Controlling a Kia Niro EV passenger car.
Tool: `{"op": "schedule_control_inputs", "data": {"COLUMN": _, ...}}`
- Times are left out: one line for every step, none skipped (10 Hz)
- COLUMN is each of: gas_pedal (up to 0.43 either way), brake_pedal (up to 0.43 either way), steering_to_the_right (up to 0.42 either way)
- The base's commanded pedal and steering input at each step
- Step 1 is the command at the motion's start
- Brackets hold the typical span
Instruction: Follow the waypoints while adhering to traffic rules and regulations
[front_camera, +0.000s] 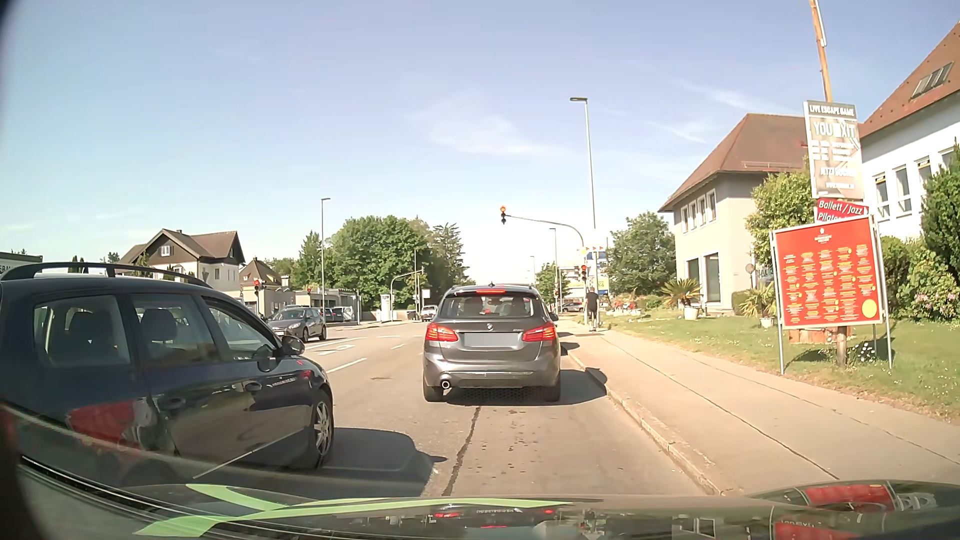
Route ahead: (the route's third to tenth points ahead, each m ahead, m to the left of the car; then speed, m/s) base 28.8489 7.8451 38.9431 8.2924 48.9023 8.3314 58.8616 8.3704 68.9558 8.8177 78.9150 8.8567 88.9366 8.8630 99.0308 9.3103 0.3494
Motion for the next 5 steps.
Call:
{"op": "schedule_control_inputs", "data": {"gas_pedal": 0.000, "brake_pedal": 0.220, "steering_to_the_right": -0.038}}
{"op": "schedule_control_inputs", "data": {"gas_pedal": 0.000, "brake_pedal": 0.220, "steering_to_the_right": -0.038}}
{"op": "schedule_control_inputs", "data": {"gas_pedal": 0.000, "brake_pedal": 0.220, "steering_to_the_right": -0.038}}
{"op": "schedule_control_inputs", "data": {"gas_pedal": 0.000, "brake_pedal": 0.220, "steering_to_the_right": -0.038}}
{"op": "schedule_control_inputs", "data": {"gas_pedal": 0.000, "brake_pedal": 0.220, "steering_to_the_right": -0.038}}
